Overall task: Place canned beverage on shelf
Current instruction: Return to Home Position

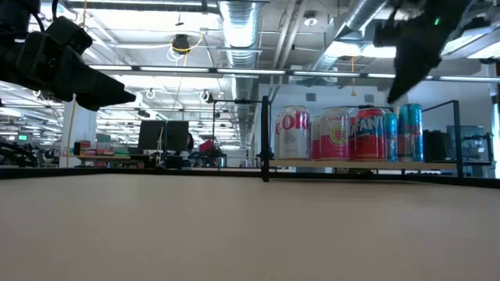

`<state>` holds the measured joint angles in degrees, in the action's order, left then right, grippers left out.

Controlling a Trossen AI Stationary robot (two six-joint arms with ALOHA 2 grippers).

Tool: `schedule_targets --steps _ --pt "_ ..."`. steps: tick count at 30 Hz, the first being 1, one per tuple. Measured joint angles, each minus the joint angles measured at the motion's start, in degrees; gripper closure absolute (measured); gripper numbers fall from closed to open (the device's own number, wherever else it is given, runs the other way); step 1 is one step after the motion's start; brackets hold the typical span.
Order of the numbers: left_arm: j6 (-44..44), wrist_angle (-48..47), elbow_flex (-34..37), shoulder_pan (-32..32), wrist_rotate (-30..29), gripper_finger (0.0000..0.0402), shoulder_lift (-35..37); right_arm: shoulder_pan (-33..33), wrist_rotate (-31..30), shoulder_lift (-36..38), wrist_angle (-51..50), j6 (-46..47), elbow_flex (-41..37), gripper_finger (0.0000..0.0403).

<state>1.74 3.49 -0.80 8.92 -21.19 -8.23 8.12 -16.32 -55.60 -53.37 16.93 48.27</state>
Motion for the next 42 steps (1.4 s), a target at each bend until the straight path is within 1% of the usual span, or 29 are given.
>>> schedule_targets --steps 2,5,7,9,10,12,15,17,19,21,22,26,27,32,34,37,42 --pt "0.0 0.0 0.0 0.0 0.02 0.0118 -0.02 -5.65 1.46 1.03 4.13 1.06 -0.05 0.0379" --pt "0.0 0.02 0.0 0.01 0.0 0.0118 -0.01 -15.83 0.66 3.43 13.99 0.42 -2.27 0.0379" --pt "0.0 0.01 0.0 0.0 0.0 0.0118 0.0 -22.43 -1.77 5.57 24.88 -2.59 -6.68 0.0379" --pt "0.0 0.0 0.0 0.0 0.0 0.0118 -0.01 -28.03 -4.17 8.12 38.6 -6.47 -13.56 0.0379" --pt "0.0 0.02 0.0 0.01 0.0 0.0118 0.0 -29.9 -4.25 9.32 45.53 -8.36 -17.45 0.0379" --pt "0.0 0.01 0.0 0.0 0.0 0.0118 0.0 -32.19 -3.63 11.09 59.06 -10.26 -24.71 0.0379" --pt "0.0 0.01 0.0 -0.01 0.0 0.0118 0.0 -33.28 -3.27 12.61 76.84 -10.4 -34.15 0.0379" --pt "0.0 0.0 0.0 -0.01 0.0 0.0118 -0.02 -32.67 -3.17 13.06 85.24 -11.26 -38.9 0.0379" --pt "0.0 0.01 0.0 0.01 0.0 0.0118 -0.02 -31.0 -3.14 13.35 90.19 -12.29 -42.69 0.0379" --pt "0.0 0.02 0.0 0.01 0.0 0.0118 0.0 -28.0 -2.69 13.88 93.13 -11.56 -45.74 0.0379" --pt "0.0 0.0 0.0 0.0 0.02 0.0118 0.0 -26.2 -0.76 14.14 94.16 -10.58 -46.73 0.0379" --pt "0.0 0.0 0.0 0.01 0.02 0.0118 -0.02 -19.02 12.32 14.89 93.59 -7.78 -47.78 0.0379" --pt "0.0 0.01 0.0 0.01 0.0 0.0118 0.0 -17.44 14.69 14.8 93.71 -7.77 -47.78 0.0379" --pt "0.0 0.01 0.0 0.01 0.01 0.0118 0.0 -10.8 22.58 14.85 91.31 -7.7 -47.8 0.0379" --pt "0.0 0.01 0.0 0.0 0.01 0.0118 0.0 -9.99 23.58 15.18 88.97 -6.88 -47.8 0.0379" --pt "0.0 0.02 0.0 0.01 0.0 0.0118 -0.02 -9.96 23.52 16.4 83.31 -6.43 -47.82 0.0379" --pt "0.0 0.0 0.0 0.01 0.01 0.0118 0.0 -9.83 21.2 21.49 76.54 -7.29 -47.84 0.0379"
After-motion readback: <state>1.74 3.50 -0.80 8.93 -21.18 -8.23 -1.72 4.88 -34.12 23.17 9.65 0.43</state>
